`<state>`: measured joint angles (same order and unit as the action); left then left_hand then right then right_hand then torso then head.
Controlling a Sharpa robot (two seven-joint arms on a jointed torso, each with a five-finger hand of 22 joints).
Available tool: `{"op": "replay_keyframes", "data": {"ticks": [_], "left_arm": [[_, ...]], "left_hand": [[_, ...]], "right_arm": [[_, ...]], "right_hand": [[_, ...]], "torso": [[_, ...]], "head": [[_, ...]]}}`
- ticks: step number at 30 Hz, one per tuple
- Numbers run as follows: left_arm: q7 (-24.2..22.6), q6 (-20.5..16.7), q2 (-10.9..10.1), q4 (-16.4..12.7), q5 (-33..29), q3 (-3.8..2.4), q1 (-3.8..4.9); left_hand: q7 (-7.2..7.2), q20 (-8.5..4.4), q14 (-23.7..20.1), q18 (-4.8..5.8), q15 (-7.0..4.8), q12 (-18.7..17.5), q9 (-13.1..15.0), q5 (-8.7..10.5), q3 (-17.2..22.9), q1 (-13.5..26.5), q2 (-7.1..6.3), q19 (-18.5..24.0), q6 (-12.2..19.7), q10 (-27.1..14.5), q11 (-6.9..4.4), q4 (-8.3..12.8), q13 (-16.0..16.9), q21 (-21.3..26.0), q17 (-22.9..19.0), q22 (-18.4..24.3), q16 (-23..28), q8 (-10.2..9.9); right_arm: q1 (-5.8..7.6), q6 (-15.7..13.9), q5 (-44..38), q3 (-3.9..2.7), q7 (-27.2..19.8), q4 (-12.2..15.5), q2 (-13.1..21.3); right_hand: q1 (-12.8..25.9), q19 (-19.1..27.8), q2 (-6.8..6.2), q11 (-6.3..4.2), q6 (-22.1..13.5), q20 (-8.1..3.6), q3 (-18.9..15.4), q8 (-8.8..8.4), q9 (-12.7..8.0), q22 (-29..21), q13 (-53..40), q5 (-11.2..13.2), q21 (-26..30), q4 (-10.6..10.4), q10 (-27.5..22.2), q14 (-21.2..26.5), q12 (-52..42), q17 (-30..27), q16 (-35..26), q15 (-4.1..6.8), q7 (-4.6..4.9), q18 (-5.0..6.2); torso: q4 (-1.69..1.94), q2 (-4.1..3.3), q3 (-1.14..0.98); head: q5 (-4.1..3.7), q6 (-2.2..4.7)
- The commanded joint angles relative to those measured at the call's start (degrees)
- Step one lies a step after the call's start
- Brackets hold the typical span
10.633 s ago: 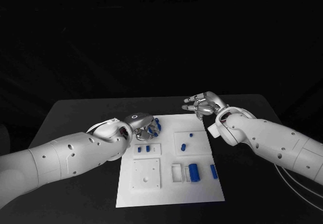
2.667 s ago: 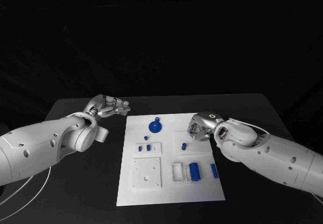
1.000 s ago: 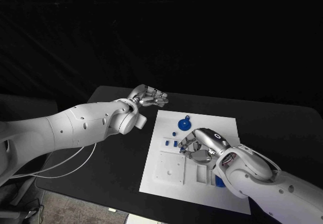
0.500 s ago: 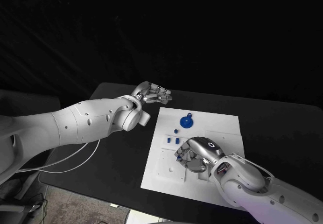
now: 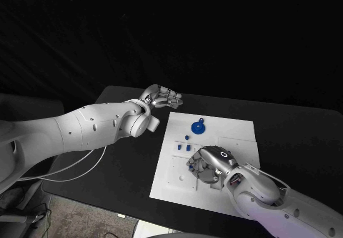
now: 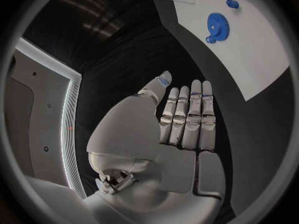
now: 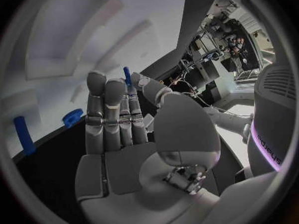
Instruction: Assemble the parts on the task board
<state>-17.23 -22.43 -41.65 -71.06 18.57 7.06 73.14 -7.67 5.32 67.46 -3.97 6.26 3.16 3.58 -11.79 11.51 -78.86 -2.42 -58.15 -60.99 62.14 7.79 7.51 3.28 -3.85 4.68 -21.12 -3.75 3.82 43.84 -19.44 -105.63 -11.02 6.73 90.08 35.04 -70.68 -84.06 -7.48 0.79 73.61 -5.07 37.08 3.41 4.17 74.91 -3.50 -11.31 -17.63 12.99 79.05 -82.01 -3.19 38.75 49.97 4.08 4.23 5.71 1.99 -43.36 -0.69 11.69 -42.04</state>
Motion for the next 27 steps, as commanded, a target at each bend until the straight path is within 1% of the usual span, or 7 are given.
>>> {"op": "replay_keyframes", "data": {"ticks": [1, 8, 10, 13, 17, 21, 27], "left_arm": [[-0.77, -0.03, 0.06, -0.09, -0.4, -0.05, 0.06], [-0.73, 0.05, 0.03, -0.1, -0.4, -0.05, 0.06], [-0.72, 0.06, 0.03, -0.1, -0.4, -0.05, 0.06], [-0.73, 0.11, 0.03, -0.11, -0.4, -0.05, 0.06], [-0.72, 0.15, 0.05, -0.11, -0.4, -0.05, 0.06], [-0.71, 0.2, 0.05, -0.09, -0.4, -0.05, 0.06], [-0.66, 0.32, 0.09, -0.09, -0.4, -0.05, 0.05]], "left_hand": [[-0.29, -0.13, 0.14, 0.34, 0.02, 0.21, 0.0, -0.08, -0.16, 0.11, 0.62, -0.42, -0.17, -0.36, 0.18, 0.03, 0.03, -0.27, 0.02, 0.06, 0.1, -0.18], [-0.29, -0.13, 0.14, 0.34, 0.02, 0.21, 0.0, -0.08, -0.16, 0.11, 0.62, -0.42, -0.17, -0.36, 0.18, 0.03, 0.03, -0.27, 0.02, 0.06, 0.1, -0.18], [-0.29, -0.13, 0.14, 0.34, 0.02, 0.21, 0.0, -0.08, -0.16, 0.11, 0.62, -0.42, -0.17, -0.36, 0.18, 0.03, 0.03, -0.27, 0.02, 0.06, 0.1, -0.18], [-0.29, -0.13, 0.14, 0.34, 0.02, 0.21, 0.0, -0.08, -0.16, 0.11, 0.62, -0.42, -0.17, -0.36, 0.18, 0.03, 0.03, -0.27, 0.02, 0.06, 0.1, -0.18], [-0.31, -0.11, 0.11, 0.33, 0.04, 0.21, -0.01, -0.06, -0.33, 0.16, 0.76, -0.55, -0.09, -0.45, 0.2, 0.2, 0.03, -0.33, 0.03, 0.68, 0.1, -0.18], [-0.31, -0.11, 0.11, 0.33, 0.04, 0.21, -0.01, -0.06, -0.33, 0.16, 0.76, -0.55, -0.09, -0.45, 0.2, 0.2, 0.03, -0.33, 0.03, 0.68, 0.1, -0.18], [-0.31, -0.11, 0.11, 0.33, 0.04, 0.21, -0.01, -0.06, -0.33, 0.16, 0.76, -0.55, -0.09, -0.45, 0.2, 0.2, 0.03, -0.33, 0.03, 0.68, 0.1, -0.18]], "right_arm": [[-0.11, -0.45, -1.82, 0.03, 0.62, -0.09, 0.07], [-0.14, -0.13, -2.46, 0.03, 1.15, -0.41, 0.22], [-0.14, -0.25, -2.62, 0.03, 1.32, -0.47, 0.21], [-0.14, -0.51, -2.86, 0.03, 1.56, -0.52, 0.16], [-0.14, -0.96, -3.17, 0.03, 1.87, -0.6, 0.09], [-0.15, -1.19, -3.39, 0.03, 2.1, -0.71, 0.06], [-0.15, -0.73, -3.53, 0.03, 2.21, -0.85, 0.02]], "right_hand": [[0.04, -2.01, 0.42, 0.06, 0.43, -0.31, 0.18, 0.29, 0.08, 1.62, -0.08, 0.18, -0.12, 0.01, 0.4, -0.43, -0.25, -0.05, -0.27, 0.06, -0.14, 0.6], [0.01, -1.99, 0.34, 0.06, 0.49, -0.32, 0.36, 0.3, 0.08, 1.62, -0.08, 0.44, -0.23, 0.04, 0.42, -0.42, -0.25, -0.08, -0.2, 0.06, -0.15, 0.56], [0.01, -1.99, 0.34, 0.06, 0.49, -0.32, 0.36, 0.3, 0.08, 1.62, -0.08, 0.44, -0.23, 0.04, 0.42, -0.42, -0.25, -0.08, -0.2, 0.06, -0.15, 0.56], [0.0, -1.98, 0.31, 0.06, 0.5, -0.32, 0.51, 0.3, 0.07, 1.63, -0.08, 0.63, -0.35, 0.01, 0.43, -0.41, -0.25, -0.1, -0.17, 0.06, -0.15, 0.54], [-0.02, -1.98, 0.27, 0.05, 0.51, -0.32, 0.58, 0.3, 0.07, 1.62, -0.08, 0.65, -0.33, 0.02, 0.45, -0.4, -0.26, -0.11, -0.15, 0.06, -0.16, 0.53], [-0.04, -2.0, 0.22, 0.05, 0.54, -0.34, 0.73, 0.29, 0.07, 1.65, -0.08, 0.77, -0.55, -0.02, 0.47, -0.41, -0.25, -0.12, -0.09, 0.07, -0.16, 0.51], [-0.06, -2.0, 0.19, 0.04, 0.59, -0.34, 0.78, 0.3, 0.08, 1.66, -0.08, 0.89, -0.69, -0.05, 0.49, -0.4, -0.25, -0.12, -0.05, 0.07, -0.18, 0.5]], "torso": [[0.0, 0.01, 0.03], [0.03, 0.01, 0.04], [-0.02, 0.03, 0.05], [0.05, 0.03, 0.05], [0.04, 0.03, 0.03], [0.01, 0.04, 0.07], [0.04, 0.03, 0.06]], "head": [[0.0, -0.06], [0.05, -0.21], [0.1, -0.19], [0.1, -0.19], [0.16, -0.16], [0.2, -0.18], [0.31, -0.26]]}}
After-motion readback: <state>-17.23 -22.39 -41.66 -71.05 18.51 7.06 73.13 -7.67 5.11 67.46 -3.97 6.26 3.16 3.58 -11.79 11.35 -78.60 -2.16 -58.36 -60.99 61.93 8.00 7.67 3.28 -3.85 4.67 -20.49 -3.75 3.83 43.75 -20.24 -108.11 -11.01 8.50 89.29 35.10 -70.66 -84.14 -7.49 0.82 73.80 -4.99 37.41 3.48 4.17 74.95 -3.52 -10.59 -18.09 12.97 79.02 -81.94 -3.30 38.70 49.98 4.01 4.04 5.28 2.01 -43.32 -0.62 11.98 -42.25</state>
